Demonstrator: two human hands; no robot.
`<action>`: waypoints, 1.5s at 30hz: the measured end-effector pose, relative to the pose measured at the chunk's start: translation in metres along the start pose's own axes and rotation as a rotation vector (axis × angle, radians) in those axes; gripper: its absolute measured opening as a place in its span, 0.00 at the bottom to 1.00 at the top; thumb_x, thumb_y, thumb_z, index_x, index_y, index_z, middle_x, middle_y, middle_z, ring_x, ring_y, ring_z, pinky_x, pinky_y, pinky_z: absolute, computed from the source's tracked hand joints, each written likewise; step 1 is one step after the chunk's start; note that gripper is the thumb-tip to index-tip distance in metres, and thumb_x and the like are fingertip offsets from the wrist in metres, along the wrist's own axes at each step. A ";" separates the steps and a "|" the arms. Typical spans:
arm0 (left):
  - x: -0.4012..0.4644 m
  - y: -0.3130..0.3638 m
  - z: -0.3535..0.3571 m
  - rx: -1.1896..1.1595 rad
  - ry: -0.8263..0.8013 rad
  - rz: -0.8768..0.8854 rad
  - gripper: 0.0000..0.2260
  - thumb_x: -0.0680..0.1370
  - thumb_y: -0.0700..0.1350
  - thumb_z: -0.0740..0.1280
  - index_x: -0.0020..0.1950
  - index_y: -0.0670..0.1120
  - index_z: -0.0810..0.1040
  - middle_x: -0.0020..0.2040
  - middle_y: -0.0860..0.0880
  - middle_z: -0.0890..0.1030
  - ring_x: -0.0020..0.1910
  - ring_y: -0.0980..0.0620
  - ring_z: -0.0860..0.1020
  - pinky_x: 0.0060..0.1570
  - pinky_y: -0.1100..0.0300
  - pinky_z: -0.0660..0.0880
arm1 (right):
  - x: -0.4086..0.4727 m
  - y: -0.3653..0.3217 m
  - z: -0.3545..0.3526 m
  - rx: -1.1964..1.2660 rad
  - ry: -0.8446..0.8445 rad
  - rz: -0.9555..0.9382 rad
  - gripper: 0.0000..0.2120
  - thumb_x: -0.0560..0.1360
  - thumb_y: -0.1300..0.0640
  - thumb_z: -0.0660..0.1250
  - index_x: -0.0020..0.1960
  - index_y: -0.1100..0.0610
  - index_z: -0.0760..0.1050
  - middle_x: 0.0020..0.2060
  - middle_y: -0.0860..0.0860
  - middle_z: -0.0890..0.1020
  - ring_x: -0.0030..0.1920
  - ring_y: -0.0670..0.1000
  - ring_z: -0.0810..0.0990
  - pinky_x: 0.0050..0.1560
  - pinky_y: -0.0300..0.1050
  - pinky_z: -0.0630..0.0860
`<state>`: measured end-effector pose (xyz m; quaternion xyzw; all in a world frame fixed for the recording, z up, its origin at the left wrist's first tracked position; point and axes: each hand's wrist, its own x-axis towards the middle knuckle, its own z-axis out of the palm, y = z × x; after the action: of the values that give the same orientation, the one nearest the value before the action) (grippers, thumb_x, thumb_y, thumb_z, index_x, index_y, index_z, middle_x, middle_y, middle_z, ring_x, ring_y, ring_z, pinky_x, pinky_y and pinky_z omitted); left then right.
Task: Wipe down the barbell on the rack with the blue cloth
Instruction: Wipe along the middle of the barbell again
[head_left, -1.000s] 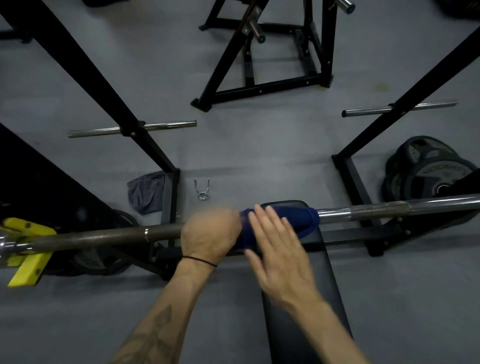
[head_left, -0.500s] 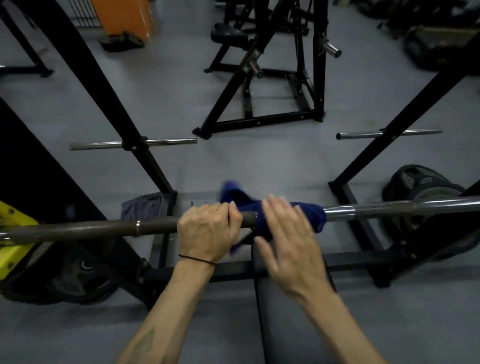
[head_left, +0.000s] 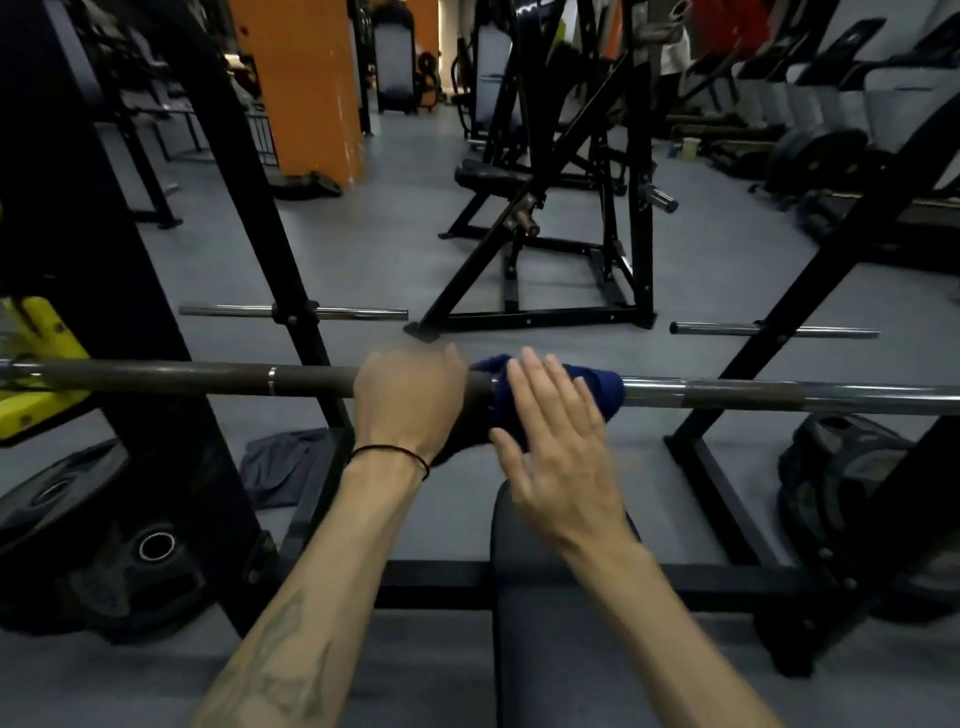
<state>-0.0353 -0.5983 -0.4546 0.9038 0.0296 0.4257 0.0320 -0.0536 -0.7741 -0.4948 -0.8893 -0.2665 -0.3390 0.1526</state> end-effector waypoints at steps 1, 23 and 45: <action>-0.003 0.001 -0.002 -0.021 -0.010 0.018 0.21 0.81 0.48 0.58 0.29 0.45 0.75 0.26 0.44 0.76 0.26 0.43 0.71 0.34 0.53 0.68 | -0.008 0.020 -0.007 -0.025 0.000 0.026 0.29 0.85 0.45 0.54 0.81 0.59 0.61 0.81 0.54 0.62 0.82 0.53 0.57 0.82 0.55 0.52; 0.051 -0.006 -0.017 0.213 -0.660 0.254 0.12 0.83 0.48 0.55 0.50 0.46 0.76 0.47 0.43 0.78 0.48 0.39 0.79 0.41 0.53 0.67 | -0.045 0.091 -0.026 -0.061 0.171 0.232 0.31 0.84 0.47 0.53 0.82 0.61 0.57 0.82 0.55 0.58 0.82 0.55 0.54 0.79 0.64 0.55; 0.019 -0.030 -0.003 -0.049 -0.132 0.188 0.19 0.81 0.53 0.52 0.30 0.51 0.64 0.25 0.51 0.73 0.23 0.45 0.73 0.26 0.60 0.59 | 0.037 0.041 -0.006 -0.091 0.116 0.022 0.18 0.83 0.45 0.55 0.48 0.55 0.78 0.40 0.52 0.78 0.41 0.57 0.75 0.48 0.55 0.71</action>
<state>-0.0260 -0.5671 -0.4402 0.9276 -0.0677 0.3672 0.0157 -0.0099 -0.7969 -0.4687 -0.8770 -0.2318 -0.4001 0.1309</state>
